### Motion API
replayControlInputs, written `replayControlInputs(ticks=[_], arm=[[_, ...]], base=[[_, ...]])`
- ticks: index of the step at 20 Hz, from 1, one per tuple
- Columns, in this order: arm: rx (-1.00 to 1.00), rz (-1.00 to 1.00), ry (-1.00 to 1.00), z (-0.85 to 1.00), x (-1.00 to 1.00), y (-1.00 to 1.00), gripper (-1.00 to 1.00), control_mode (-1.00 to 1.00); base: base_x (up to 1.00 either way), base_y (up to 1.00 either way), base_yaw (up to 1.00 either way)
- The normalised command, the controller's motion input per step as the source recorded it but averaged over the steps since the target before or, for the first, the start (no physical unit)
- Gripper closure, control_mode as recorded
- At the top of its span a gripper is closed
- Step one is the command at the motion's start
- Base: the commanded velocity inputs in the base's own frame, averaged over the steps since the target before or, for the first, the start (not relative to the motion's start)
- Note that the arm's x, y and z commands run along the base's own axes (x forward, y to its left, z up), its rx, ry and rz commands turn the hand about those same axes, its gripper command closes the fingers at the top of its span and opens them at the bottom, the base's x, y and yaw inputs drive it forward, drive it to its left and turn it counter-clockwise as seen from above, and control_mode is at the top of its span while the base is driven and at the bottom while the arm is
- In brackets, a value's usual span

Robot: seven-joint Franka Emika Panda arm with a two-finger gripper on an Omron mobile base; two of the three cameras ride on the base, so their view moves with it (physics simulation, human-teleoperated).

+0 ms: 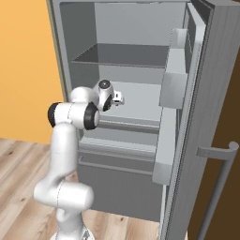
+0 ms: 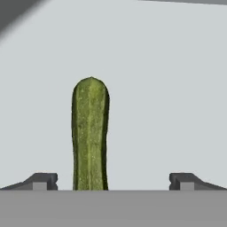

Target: Place one squash and one fish in each tupperware on the nearby counter, to pack two identical lunches.

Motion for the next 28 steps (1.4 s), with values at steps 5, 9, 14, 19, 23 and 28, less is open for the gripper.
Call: replayControlInputs(ticks=[5,9,14,19,23,28], arm=[[-0.02,0.0,0.0,-0.44,0.33,0.27,1.0,-1.0],[-0.02,0.0,0.02,-0.49,0.14,0.15,1.0,-1.0],[0.0,-0.05,0.14,-0.63,0.0,-0.12,1.0,-1.0],[0.0,-0.17,0.17,-0.68,-0.58,-0.69,1.0,-1.0],[0.0,-0.16,0.0,-0.61,-1.0,-0.78,1.0,-1.0],[0.0,-0.06,-0.07,-0.55,-1.0,-0.16,1.0,-1.0]], base=[[0.0,0.0,0.0],[0.0,0.0,0.0],[0.0,0.0,0.0],[0.0,0.0,0.0],[0.0,0.0,0.0],[0.0,0.0,0.0]])
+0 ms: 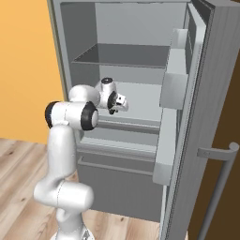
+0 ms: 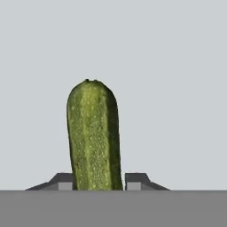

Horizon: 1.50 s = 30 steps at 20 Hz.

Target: Place one squash and one fish in each tupperware on the nearby counter, to pack two identical lunches.

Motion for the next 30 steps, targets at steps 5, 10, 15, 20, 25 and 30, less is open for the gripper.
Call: replayControlInputs(ticks=[5,10,15,20,25,30], arm=[[0.0,-0.01,-0.08,-0.09,-1.0,-0.02,1.0,-1.0],[0.0,0.0,0.03,0.91,-1.0,-0.06,1.0,-1.0],[0.0,0.0,0.12,0.74,-1.0,0.01,1.0,-1.0],[-0.01,0.0,0.1,0.72,-1.0,0.06,1.0,-1.0],[-0.03,0.0,0.0,0.81,-1.0,0.05,1.0,-1.0],[-0.02,0.03,0.0,0.67,-0.99,0.09,1.0,-1.0]], base=[[0.0,0.0,0.0],[0.0,0.0,0.0],[0.0,0.0,0.0],[0.0,0.0,0.0],[0.0,0.0,0.0],[0.0,0.0,0.0]])
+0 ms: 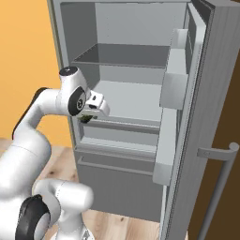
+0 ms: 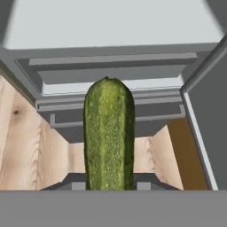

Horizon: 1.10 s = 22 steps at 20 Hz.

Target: Place one squash and one fish in each tupperware on the nearby counter, to pack two identical lunches.

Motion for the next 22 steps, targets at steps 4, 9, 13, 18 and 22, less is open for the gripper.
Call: replayControlInputs(ticks=[4,9,13,18,22], arm=[[-0.03,0.06,0.0,0.8,-0.96,0.06,1.0,-1.0],[-0.03,0.02,0.01,0.71,-0.79,0.11,1.0,-1.0],[-0.04,0.06,0.02,-0.07,-0.66,0.15,1.0,-1.0],[0.0,0.0,0.0,0.0,0.0,0.0,1.0,1.0],[0.0,0.0,0.0,0.0,0.0,0.0,1.0,1.0]], base=[[0.0,0.0,0.0],[0.0,0.0,0.0],[0.0,0.0,0.0],[-1.0,0.0,0.1],[-1.0,0.03,0.2]])
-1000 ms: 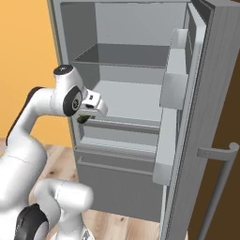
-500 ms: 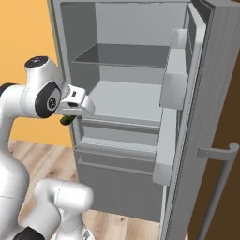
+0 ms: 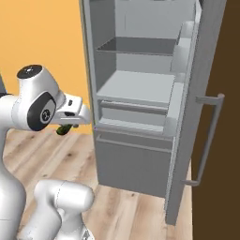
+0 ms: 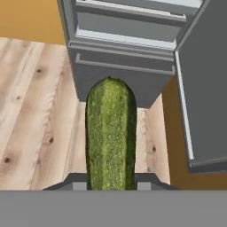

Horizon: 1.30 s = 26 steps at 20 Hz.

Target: Place one squash and one fish in each tupperware on the nearby counter, to pack two identical lunches.

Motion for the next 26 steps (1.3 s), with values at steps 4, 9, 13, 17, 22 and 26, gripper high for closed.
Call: replayControlInputs(ticks=[4,9,13,17,22,26], arm=[[0.0,0.0,0.0,0.0,0.0,0.0,1.0,1.0],[0.0,0.0,0.0,0.0,0.0,0.0,1.0,1.0],[0.0,0.0,0.0,0.0,0.0,0.0,1.0,1.0],[0.0,0.0,0.0,0.0,0.0,0.0,1.0,1.0],[0.0,0.0,0.0,0.0,0.0,0.0,1.0,1.0],[0.0,0.0,0.0,0.0,0.0,0.0,1.0,1.0]], base=[[-1.0,0.39,0.34],[-1.0,0.58,0.47],[-0.99,0.67,0.49],[-0.89,0.71,0.51],[-0.5,0.78,0.55],[0.31,0.5,0.49]])
